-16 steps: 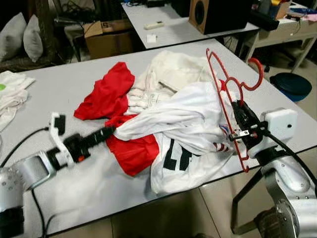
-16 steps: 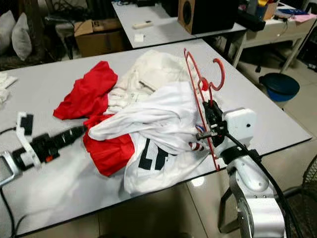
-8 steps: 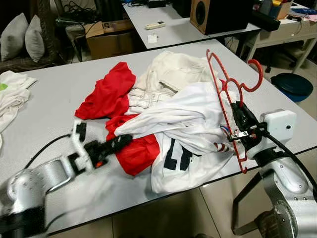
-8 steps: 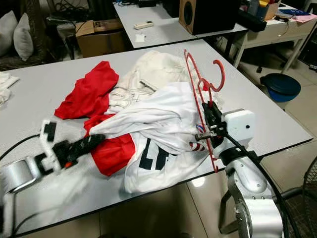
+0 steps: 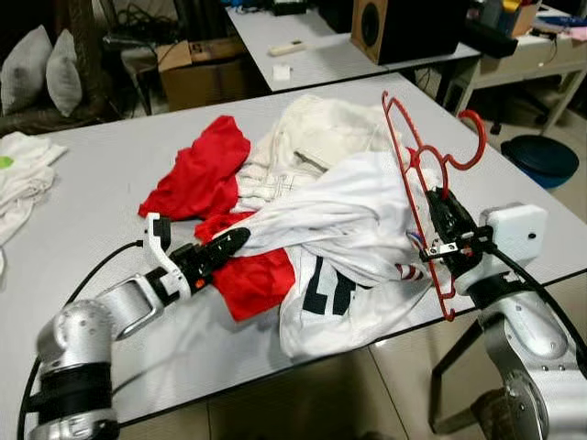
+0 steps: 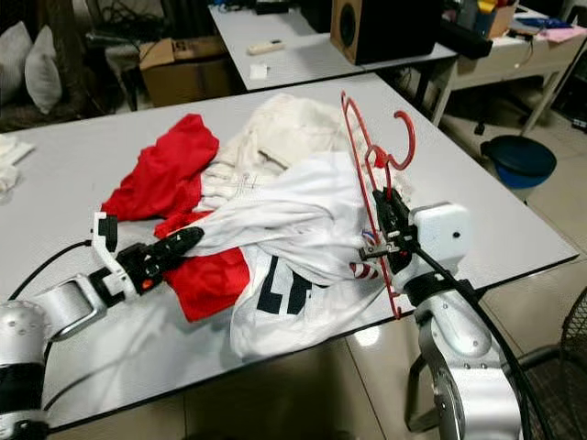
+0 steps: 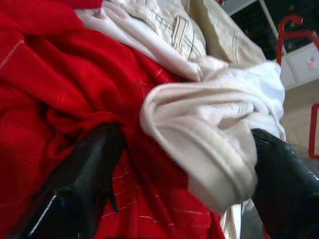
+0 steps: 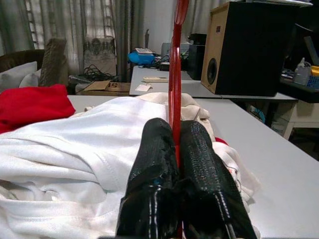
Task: Hang hanger
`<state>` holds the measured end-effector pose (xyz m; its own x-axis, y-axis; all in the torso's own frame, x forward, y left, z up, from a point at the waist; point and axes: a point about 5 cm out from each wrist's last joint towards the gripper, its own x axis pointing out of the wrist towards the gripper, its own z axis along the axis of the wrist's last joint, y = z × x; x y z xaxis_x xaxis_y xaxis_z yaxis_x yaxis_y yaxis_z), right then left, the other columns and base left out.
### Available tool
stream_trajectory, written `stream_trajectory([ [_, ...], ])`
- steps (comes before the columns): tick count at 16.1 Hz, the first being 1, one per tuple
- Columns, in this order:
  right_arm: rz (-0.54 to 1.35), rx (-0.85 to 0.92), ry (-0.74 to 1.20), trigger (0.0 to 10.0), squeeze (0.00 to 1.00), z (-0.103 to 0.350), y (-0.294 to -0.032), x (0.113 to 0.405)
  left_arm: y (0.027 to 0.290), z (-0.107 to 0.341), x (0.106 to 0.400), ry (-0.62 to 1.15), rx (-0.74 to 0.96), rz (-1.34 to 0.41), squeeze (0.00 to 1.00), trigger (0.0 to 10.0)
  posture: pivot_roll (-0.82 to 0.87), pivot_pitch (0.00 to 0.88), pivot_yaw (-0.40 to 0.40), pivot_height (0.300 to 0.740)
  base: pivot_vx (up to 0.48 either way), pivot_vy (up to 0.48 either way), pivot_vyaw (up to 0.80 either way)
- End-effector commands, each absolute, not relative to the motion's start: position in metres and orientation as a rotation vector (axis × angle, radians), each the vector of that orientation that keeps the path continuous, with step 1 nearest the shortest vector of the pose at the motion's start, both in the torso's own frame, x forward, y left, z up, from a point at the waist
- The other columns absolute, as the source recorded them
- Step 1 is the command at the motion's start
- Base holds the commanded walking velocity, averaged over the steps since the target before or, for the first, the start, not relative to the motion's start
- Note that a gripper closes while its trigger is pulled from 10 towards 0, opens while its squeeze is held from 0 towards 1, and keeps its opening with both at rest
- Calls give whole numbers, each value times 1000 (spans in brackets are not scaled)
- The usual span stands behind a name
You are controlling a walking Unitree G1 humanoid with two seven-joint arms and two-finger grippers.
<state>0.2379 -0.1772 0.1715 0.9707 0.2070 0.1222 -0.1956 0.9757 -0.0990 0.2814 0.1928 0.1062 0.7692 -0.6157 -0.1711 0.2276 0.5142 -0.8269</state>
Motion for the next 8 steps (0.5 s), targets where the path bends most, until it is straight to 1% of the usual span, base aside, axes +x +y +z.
stream_trajectory([
  [1, 212, -85, -139, 10000, 0, 175, -174, 236, 196, 108, 286, 452, -890, -497, 0, 0, -21, 0, 87, 740, 0, 0, 0],
  [2, 213, -85, -139, 10000, 0, 174, -174, 236, 196, 113, 290, 393, -913, -501, 0, 0, -22, 0, 87, 740, 0, 0, 0],
  [4, 216, -83, -140, 10000, 0, 175, -172, 236, 195, 118, 293, 345, -947, -514, 0, 0, -25, 0, 87, 740, 0, 0, 0],
  [8, 224, -85, -142, 10000, 0, 175, -170, 237, 191, 120, 293, 330, -970, -550, 0, 0, -25, 0, 87, 740, 0, 0, 0],
])
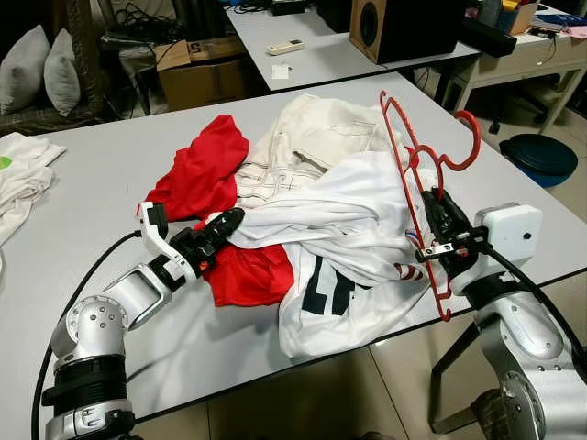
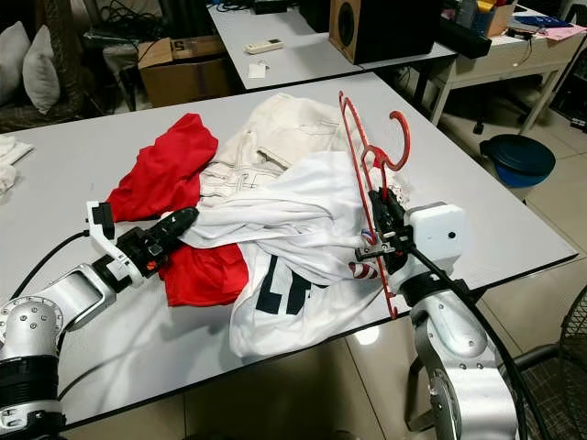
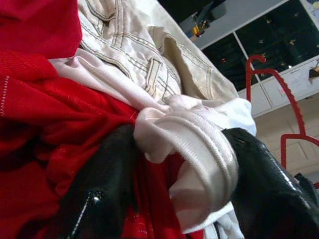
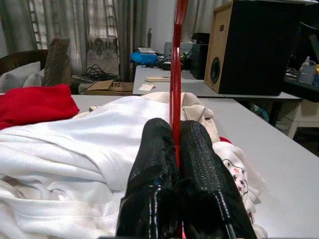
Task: Hang hanger
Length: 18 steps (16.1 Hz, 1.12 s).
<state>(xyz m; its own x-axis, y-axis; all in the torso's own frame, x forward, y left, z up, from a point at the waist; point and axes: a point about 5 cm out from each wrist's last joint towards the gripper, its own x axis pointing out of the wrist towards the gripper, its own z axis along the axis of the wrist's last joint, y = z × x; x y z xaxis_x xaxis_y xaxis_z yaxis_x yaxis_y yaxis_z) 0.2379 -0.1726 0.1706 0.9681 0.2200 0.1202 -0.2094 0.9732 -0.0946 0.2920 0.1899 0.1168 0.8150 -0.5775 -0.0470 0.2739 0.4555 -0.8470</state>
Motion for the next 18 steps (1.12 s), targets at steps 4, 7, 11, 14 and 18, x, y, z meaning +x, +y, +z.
stream_trajectory([
  [4, 228, -86, -146, 10000, 0, 174, -168, 237, 191, 120, 293, 327, -976, -553, 0, 0, -24, 0, 85, 740, 0, 0, 0],
  [7, 227, -88, -147, 10000, 0, 175, -169, 237, 193, 121, 293, 311, -967, -548, 0, 0, -21, 0, 82, 740, 0, 0, 0],
  [11, 229, -85, -146, 10000, 0, 175, -168, 238, 197, 123, 294, 300, -966, -543, 0, 0, -13, 0, 78, 740, 0, 0, 0],
  [14, 228, -83, -149, 10000, 0, 175, -169, 240, 199, 135, 296, 268, -908, -583, 0, 0, -10, 0, 75, 740, 0, 0, 0],
  [18, 231, -82, -152, 10000, 0, 176, -167, 241, 214, 179, 306, 159, -618, -677, 0, 0, -8, 0, 75, 740, 0, 0, 0],
])
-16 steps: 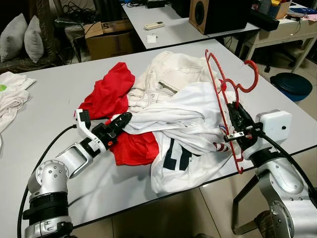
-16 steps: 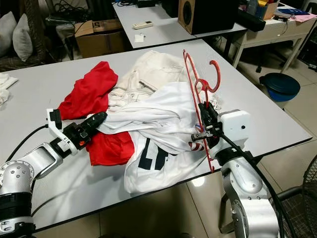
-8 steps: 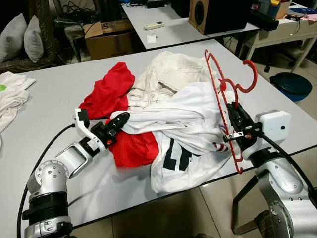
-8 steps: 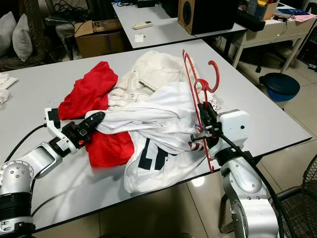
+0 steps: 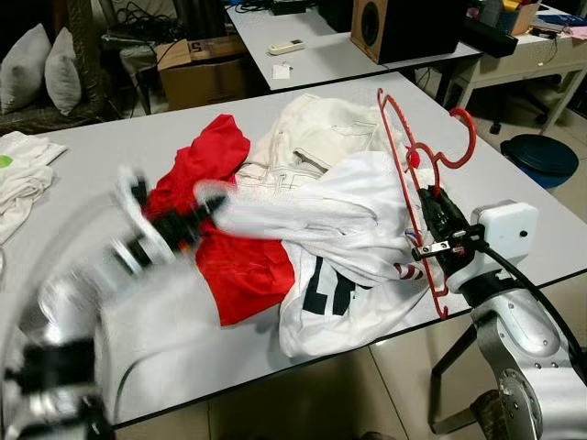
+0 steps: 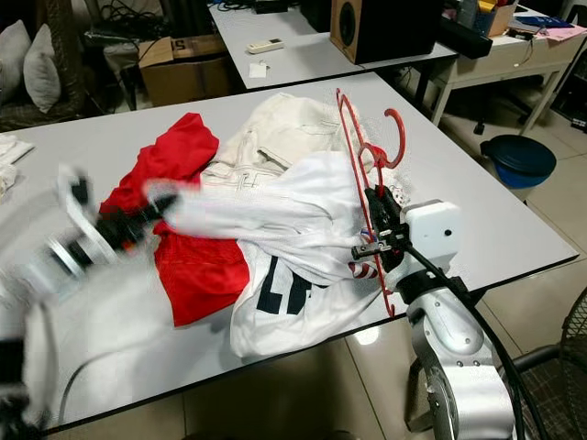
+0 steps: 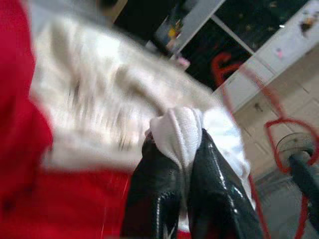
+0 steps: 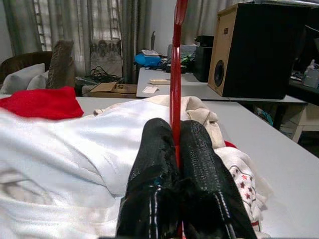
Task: Hang hanger
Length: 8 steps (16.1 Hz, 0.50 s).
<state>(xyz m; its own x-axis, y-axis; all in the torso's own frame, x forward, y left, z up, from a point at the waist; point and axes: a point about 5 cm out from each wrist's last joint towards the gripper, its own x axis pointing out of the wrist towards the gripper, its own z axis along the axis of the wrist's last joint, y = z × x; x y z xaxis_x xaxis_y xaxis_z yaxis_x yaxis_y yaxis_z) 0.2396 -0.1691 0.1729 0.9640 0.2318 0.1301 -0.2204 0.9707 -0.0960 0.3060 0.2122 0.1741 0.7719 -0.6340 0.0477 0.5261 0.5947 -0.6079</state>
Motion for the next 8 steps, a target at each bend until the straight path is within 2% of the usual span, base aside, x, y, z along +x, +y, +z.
stream_trajectory([
  [1, 232, -82, -152, 10000, 0, 175, -167, 241, 218, 187, 307, 137, -602, -677, 0, 0, -8, 0, 74, 740, 0, 0, 0],
  [2, 231, -82, -152, 10000, 0, 176, -167, 241, 225, 199, 310, 96, -561, -669, 0, 0, -8, 0, 74, 740, 0, 0, 0],
  [3, 228, -82, -153, 10000, 0, 176, -168, 241, 234, 219, 312, -31, -480, -668, 0, 0, -5, 0, 73, 740, 0, 0, 0],
  [5, 227, -82, -156, 10000, 0, 176, -168, 242, 233, 233, 311, -128, -450, -698, 0, 0, -1, 0, 72, 740, 0, 0, 0],
  [8, 220, -80, -173, 10000, 0, 179, -167, 245, 225, 213, 313, 11, -209, -644, 0, 0, 4, 0, 76, 740, 0, 0, 0],
])
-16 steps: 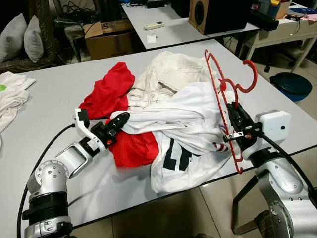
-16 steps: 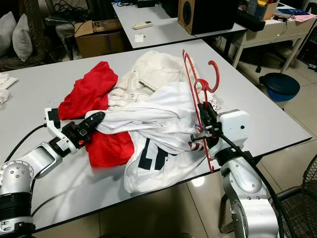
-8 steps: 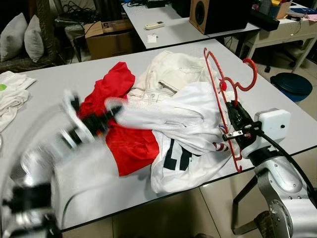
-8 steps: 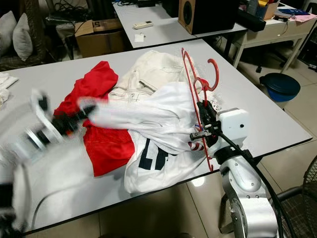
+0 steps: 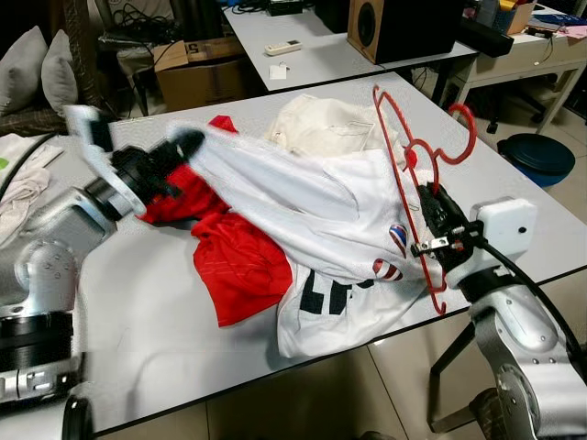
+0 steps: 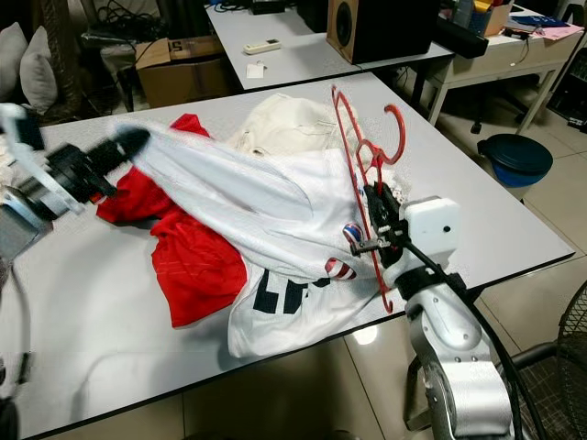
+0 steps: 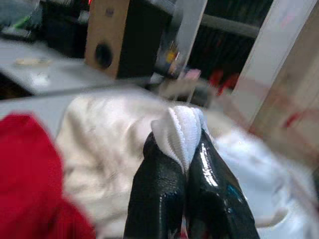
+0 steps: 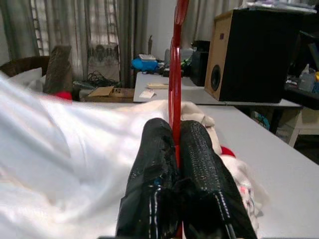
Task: Hang hanger
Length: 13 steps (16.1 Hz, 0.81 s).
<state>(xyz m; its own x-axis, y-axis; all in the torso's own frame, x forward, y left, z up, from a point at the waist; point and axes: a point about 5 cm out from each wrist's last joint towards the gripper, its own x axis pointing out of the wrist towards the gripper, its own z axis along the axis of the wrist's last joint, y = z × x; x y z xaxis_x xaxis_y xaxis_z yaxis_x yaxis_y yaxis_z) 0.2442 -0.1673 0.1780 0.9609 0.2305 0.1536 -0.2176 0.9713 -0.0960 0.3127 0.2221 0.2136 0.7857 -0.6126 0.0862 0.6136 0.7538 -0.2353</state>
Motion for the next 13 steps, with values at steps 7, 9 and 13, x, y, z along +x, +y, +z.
stream_trajectory([
  [7, 31, 57, -338, 10000, 0, 211, -188, 248, 213, 205, 320, -61, -186, -367, 0, 0, 10, 0, 61, 740, 0, 0, 0],
  [9, 21, 93, -340, 10000, 0, 215, -194, 255, 200, 196, 323, -47, -243, -341, 0, 157, 0, 0, 55, 740, 0, 0, 0],
  [13, 24, 77, -271, 10000, 0, 201, -186, 256, 181, 187, 332, -21, -264, -259, 0, 10000, -44, 0, 71, 740, 0, 0, 0],
])
